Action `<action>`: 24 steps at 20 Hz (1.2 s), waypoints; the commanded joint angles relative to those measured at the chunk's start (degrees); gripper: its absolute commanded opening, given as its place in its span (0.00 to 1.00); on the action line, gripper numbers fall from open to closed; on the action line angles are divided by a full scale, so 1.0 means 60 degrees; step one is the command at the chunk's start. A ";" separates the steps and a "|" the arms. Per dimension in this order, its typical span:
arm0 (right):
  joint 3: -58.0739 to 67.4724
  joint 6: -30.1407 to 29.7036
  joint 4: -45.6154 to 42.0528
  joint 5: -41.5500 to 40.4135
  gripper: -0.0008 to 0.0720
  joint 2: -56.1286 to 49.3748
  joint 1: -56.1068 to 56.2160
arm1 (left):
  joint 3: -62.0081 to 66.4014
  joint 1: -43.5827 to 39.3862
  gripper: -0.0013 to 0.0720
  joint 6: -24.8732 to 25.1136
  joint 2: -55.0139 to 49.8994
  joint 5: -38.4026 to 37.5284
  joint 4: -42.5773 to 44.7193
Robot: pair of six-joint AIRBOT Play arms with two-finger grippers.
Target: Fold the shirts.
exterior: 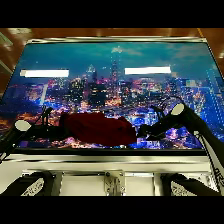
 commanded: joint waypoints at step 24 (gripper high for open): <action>0.8185 -0.0164 -0.1770 -0.2965 0.11 0.6426 -0.0175 | 1.3355 -0.0011 0.07 0.0277 0.3173 -0.0117 0.2055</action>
